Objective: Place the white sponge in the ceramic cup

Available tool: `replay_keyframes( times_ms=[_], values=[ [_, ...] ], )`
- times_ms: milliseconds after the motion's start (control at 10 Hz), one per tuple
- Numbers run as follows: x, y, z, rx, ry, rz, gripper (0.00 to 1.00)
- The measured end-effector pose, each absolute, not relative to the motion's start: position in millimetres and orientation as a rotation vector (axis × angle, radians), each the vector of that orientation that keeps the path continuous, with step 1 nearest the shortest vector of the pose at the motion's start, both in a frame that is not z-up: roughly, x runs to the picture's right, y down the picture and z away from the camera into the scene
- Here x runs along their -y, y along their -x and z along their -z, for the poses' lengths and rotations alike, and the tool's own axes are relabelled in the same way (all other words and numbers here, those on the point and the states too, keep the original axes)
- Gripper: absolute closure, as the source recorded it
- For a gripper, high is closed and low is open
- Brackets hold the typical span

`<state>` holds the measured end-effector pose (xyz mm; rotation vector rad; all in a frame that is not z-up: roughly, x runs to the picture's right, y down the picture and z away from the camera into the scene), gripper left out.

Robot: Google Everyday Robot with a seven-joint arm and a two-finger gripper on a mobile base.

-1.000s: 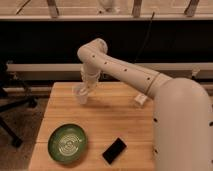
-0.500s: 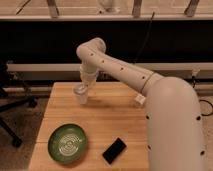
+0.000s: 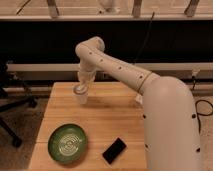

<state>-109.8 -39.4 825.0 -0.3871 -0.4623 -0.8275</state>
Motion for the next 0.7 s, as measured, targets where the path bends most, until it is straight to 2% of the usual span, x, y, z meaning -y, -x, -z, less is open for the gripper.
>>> replay_keyframes(
  times_ms=[400, 700],
  values=[
    [47.9, 117.3, -820.8, 0.490, 0.343, 0.809, 0.20],
    [46.9, 115.0, -822.9, 0.484, 0.352, 0.813, 0.31]
  ],
)
